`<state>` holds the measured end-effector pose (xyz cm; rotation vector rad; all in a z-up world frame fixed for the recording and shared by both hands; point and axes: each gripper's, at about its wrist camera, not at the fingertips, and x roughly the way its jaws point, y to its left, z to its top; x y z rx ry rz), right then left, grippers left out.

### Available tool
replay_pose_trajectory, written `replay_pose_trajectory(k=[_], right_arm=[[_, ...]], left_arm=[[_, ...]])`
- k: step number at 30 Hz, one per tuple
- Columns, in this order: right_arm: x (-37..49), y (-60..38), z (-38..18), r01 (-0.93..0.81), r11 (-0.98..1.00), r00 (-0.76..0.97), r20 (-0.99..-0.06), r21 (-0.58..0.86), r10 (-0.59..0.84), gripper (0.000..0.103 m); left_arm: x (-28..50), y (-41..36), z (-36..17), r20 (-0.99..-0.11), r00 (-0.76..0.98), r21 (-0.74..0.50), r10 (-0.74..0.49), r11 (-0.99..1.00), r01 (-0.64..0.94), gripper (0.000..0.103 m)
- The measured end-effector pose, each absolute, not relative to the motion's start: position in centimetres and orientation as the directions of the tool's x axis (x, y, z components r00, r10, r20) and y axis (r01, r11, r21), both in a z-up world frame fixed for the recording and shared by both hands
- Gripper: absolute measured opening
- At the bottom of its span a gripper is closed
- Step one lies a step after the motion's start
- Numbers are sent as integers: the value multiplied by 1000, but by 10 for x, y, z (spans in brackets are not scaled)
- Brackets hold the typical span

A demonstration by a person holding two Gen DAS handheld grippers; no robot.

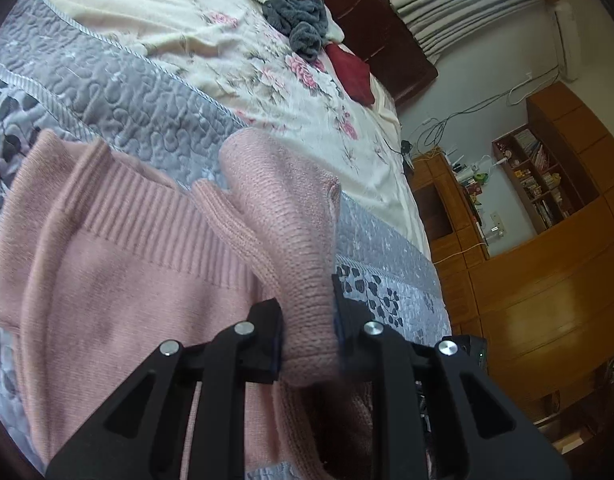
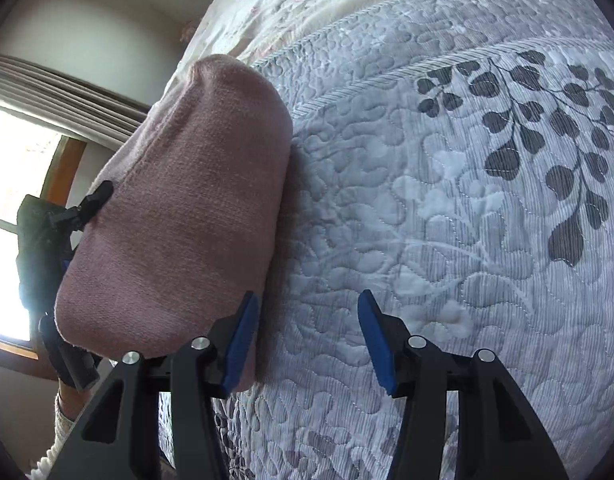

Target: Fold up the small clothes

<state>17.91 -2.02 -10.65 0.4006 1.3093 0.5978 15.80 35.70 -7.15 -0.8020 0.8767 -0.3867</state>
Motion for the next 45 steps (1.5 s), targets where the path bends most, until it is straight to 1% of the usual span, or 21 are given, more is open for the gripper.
replay_pose_trajectory(k=[4,12,15,17,21,24,28,31,33,35,37,40,42,43,44,45], right_arm=[[178,0,-105,-218,774,127,-769,595,627,53],[169,47,-109,-290,752,72,-770,593,635,53],[164,64,-108,-311,738,53,-765,599,642,53],[162,74,-107,-323,729,42,-761,603,648,53],[155,89,-107,-341,724,31,-763,599,646,53],[152,95,-109,-336,725,22,-764,602,645,54],[148,99,-111,-332,727,13,-767,602,641,54],[144,103,-110,-327,718,2,-759,615,651,60],[140,104,-110,-328,708,-4,-751,625,661,61],[135,107,-112,-320,701,-11,-743,637,669,64],[132,109,-117,-298,693,-27,-731,657,682,65],[131,114,-130,-251,692,-49,-722,677,690,65],[133,114,-141,-205,680,-70,-704,704,707,65],[135,114,-145,-184,673,-81,-694,716,716,65],[136,115,-149,-167,670,-91,-688,724,720,62],[138,117,-151,-155,663,-100,-679,733,727,56]], left_arm=[[150,399,-69,-544,627,-746,-558,663,-58,18],[128,475,-92,-559,651,-760,-514,631,-155,17],[123,490,-107,-572,644,-756,-507,631,-175,17],[121,498,-119,-564,649,-767,-511,615,-182,18],[120,500,-142,-568,633,-773,-527,606,-190,18],[119,497,-157,-589,611,-763,-529,612,-205,19],[111,500,-161,-596,597,-766,-537,603,-223,27],[93,505,-147,-611,605,-744,-510,631,-220,28],[77,504,-133,-621,606,-721,-497,665,-194,31],[59,499,-121,-622,605,-710,-497,684,-169,43],[45,489,-113,-617,593,-712,-518,688,-141,49],[35,470,-115,-636,553,-704,-538,698,-130,50],[34,463,-125,-635,527,-720,-565,680,-139,47],[35,459,-130,-639,512,-723,-574,676,-145,41],[37,457,-135,-645,499,-722,-578,675,-151,21],[39,453,-140,-652,480,-723,-587,672,-160,12]])
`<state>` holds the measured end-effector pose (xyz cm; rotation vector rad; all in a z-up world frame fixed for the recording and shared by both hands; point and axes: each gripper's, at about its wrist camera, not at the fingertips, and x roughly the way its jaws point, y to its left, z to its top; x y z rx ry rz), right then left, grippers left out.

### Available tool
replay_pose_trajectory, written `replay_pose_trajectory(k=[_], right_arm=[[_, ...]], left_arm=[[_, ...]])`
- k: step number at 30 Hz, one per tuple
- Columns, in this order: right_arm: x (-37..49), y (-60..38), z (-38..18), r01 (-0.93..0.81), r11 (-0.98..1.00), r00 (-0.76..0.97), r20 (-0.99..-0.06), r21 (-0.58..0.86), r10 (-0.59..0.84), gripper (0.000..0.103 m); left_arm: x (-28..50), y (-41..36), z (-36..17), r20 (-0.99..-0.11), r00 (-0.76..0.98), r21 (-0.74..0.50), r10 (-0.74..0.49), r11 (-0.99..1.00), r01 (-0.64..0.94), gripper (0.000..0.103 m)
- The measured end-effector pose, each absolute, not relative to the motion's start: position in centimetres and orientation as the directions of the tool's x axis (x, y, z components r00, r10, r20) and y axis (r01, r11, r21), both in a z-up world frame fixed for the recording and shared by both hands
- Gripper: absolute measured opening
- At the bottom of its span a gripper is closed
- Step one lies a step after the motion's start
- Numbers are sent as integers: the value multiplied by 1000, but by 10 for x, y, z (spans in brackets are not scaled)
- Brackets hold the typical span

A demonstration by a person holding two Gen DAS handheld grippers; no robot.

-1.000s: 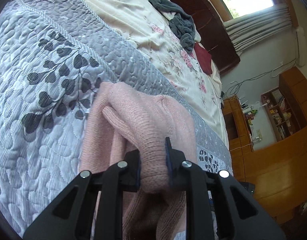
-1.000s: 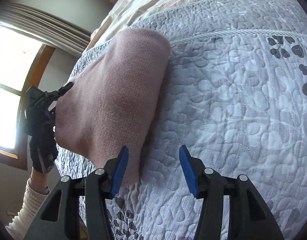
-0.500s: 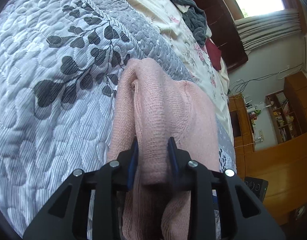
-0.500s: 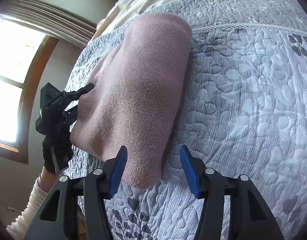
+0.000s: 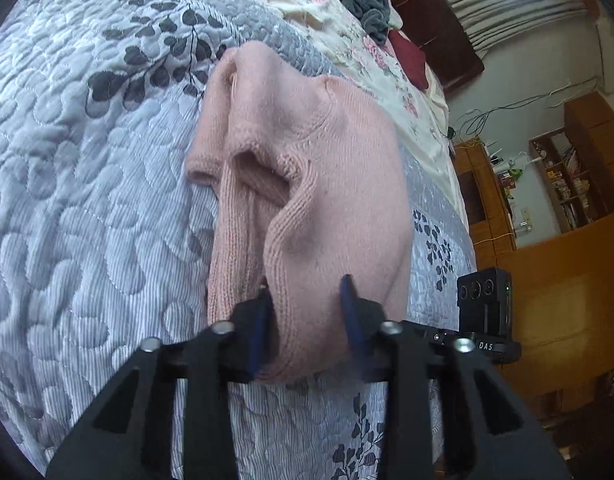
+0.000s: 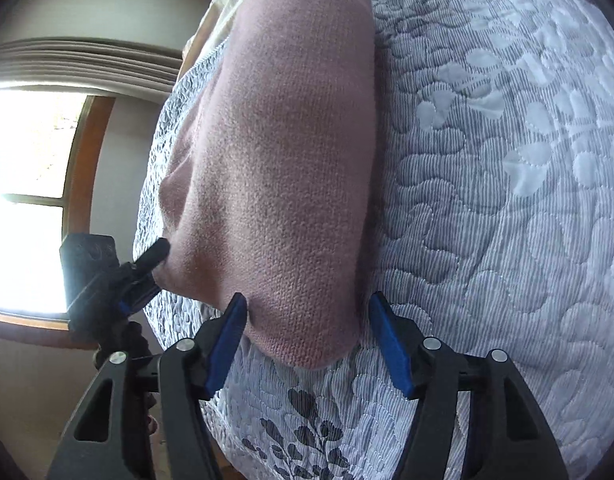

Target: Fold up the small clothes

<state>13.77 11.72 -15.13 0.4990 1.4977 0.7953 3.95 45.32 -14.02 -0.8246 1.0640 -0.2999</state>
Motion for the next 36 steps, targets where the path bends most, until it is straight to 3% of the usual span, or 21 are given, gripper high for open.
replay_pose_trajectory(k=[2,5,15,18,21,23,25,29,36], right_arm=[[140,119,-148,-174,663,-101,-683,728,723,37],[137,116,-136,-217,654,-82,-681,725,727,25],[134,120,-152,-251,701,-79,-736,668,673,23],[135,117,-151,-267,702,-82,-742,660,666,25],[136,116,-137,-302,707,-66,-754,639,654,39],[140,115,-124,-329,696,-42,-746,639,665,50],[146,114,-113,-343,686,-16,-735,641,678,57],[163,113,-100,-353,678,16,-721,645,693,62],[196,123,-105,-333,670,20,-706,663,708,69]], left_arm=[[41,454,-148,-652,469,-732,-596,657,-183,6],[36,466,-151,-629,492,-753,-602,629,-194,6],[22,464,-178,-653,477,-728,-588,661,-183,6],[22,459,-172,-668,470,-710,-577,684,-168,9],[25,461,-155,-678,479,-692,-558,704,-159,21],[28,468,-140,-687,511,-666,-516,728,-161,62],[34,475,-125,-700,553,-622,-453,767,-158,73],[65,486,-118,-700,544,-628,-463,762,-158,78],[113,495,-142,-759,466,-589,-455,786,-190,79]])
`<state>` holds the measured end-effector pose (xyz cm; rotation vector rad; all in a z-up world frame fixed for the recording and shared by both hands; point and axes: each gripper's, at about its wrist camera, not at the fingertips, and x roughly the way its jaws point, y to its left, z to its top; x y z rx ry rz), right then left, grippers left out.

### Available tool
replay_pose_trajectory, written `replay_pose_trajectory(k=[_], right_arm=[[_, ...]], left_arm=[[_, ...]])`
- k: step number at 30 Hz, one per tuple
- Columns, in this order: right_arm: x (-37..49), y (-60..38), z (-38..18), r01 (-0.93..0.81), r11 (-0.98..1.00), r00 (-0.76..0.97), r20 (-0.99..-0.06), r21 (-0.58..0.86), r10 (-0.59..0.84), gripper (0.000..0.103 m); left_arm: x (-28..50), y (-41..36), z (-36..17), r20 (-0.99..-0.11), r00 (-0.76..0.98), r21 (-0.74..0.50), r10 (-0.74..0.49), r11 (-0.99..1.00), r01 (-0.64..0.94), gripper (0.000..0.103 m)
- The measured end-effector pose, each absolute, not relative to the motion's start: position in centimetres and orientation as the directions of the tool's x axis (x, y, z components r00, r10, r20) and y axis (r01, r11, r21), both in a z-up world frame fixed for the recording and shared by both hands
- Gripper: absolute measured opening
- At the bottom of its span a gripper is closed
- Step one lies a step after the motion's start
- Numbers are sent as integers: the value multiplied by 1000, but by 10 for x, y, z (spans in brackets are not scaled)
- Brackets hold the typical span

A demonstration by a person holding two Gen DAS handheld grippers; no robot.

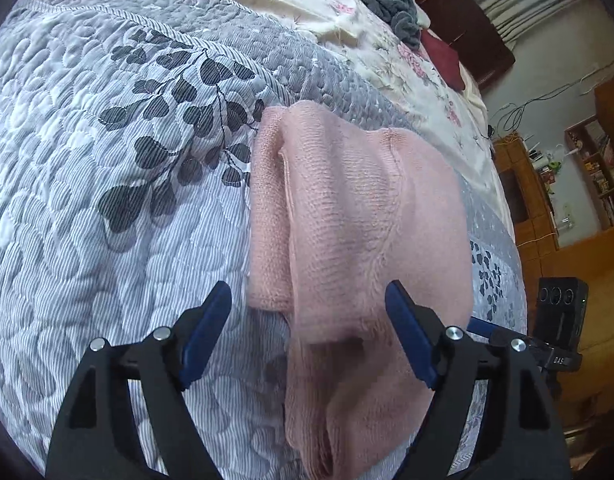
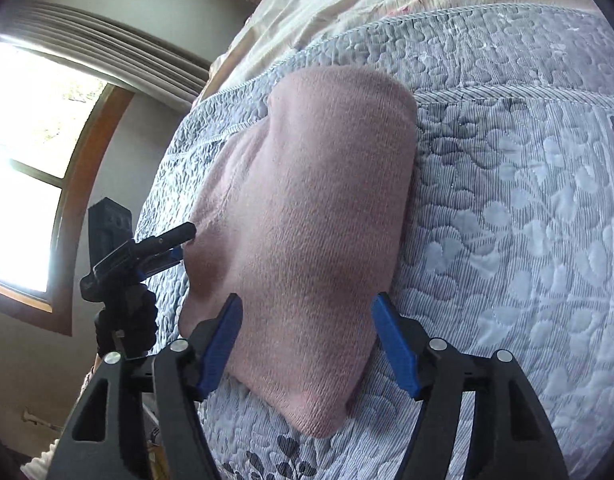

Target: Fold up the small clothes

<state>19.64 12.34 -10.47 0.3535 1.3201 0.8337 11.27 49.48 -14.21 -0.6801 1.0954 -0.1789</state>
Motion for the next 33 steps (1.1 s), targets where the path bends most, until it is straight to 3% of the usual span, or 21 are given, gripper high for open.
replay_pose_trajectory(k=[4,13,15,16,17,20,23,25,33], right_arm=[[212,128,-119,-294,647,2,-677,703,736,71],[232,141,-152,-237,605,-19,-626,760,779,92],[235,146,-159,-223,592,-26,-612,775,791,95],[237,148,-164,-205,584,-33,-602,786,798,96],[239,150,-168,-187,576,-36,-591,796,806,95],[239,154,-170,-185,571,-20,-584,800,812,85],[236,146,-162,-192,537,-9,-548,822,836,65],[232,138,-152,-197,517,-1,-528,833,850,61],[187,66,-90,-242,515,14,-527,822,850,60]], left_arm=[[127,501,-165,-744,423,-633,-517,749,-198,81],[142,483,-179,-650,376,-739,-661,665,-109,85],[145,477,-182,-653,366,-734,-663,673,-91,83],[145,475,-183,-652,370,-733,-662,675,-85,74],[145,474,-184,-653,372,-733,-660,675,-88,64],[143,473,-189,-618,394,-765,-680,635,-104,50],[135,470,-185,-585,434,-788,-685,608,-101,45],[128,468,-179,-544,462,-816,-701,570,-97,44],[82,397,-126,-440,445,-867,-780,499,16,43]])
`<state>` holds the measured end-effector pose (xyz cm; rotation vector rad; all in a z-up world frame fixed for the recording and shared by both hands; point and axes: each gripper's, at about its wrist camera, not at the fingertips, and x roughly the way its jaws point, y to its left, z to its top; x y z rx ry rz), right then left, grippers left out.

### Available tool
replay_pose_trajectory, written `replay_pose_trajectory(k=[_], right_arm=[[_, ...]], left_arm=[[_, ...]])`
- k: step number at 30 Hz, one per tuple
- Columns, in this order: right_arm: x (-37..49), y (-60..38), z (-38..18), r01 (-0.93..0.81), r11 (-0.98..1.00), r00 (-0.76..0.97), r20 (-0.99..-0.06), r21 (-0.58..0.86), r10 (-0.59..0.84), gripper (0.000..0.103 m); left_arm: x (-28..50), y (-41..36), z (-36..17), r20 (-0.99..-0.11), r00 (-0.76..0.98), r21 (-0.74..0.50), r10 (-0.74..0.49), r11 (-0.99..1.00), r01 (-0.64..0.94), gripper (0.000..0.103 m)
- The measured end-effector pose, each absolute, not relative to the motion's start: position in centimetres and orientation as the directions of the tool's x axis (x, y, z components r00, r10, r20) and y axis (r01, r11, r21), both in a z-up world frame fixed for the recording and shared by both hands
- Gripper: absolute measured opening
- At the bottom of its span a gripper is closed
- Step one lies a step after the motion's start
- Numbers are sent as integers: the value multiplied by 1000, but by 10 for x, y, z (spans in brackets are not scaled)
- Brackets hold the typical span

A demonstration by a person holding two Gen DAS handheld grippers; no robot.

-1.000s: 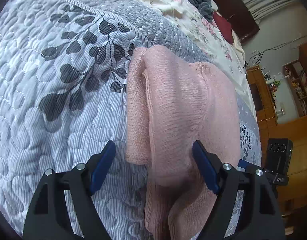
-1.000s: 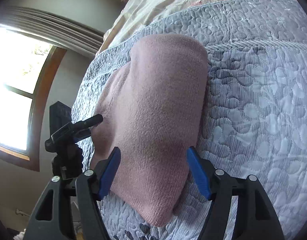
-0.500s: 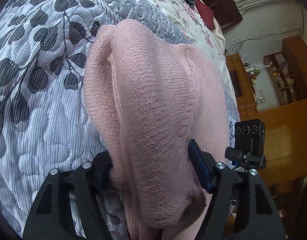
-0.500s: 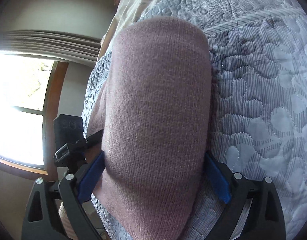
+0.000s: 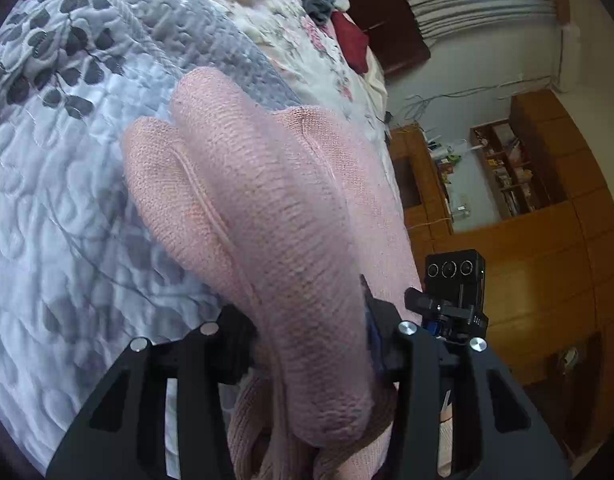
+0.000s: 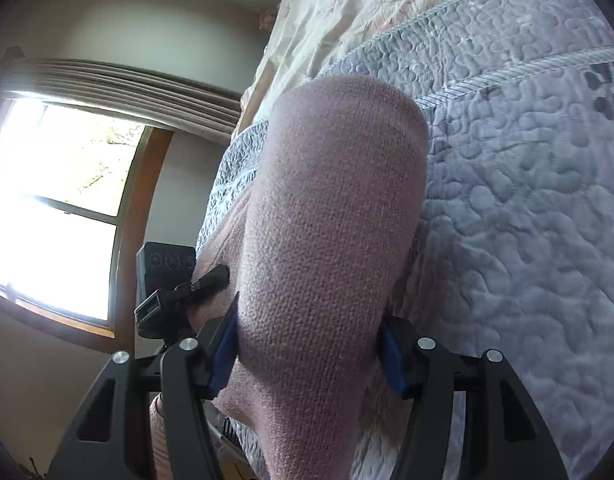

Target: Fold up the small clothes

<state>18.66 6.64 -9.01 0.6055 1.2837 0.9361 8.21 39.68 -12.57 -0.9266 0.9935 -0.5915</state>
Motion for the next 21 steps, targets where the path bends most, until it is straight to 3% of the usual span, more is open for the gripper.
replay_pose_trajectory(k=[7,17,21], right_arm=[[121,-18,-53,-246,559,50,-565,792,823,60],[80,-69,-121,-164,631,59,-631,759,774,62],[67,-70,-132,-185,639,97,-634,746,768,65]], left_arm=[[35,310,-100,-397,397,-876,-828,471,106,43],[13,253,-162,-531,332,-815,-779,577,50,44],[10,257,-182,-537,344,-810,-771,585,47,47]])
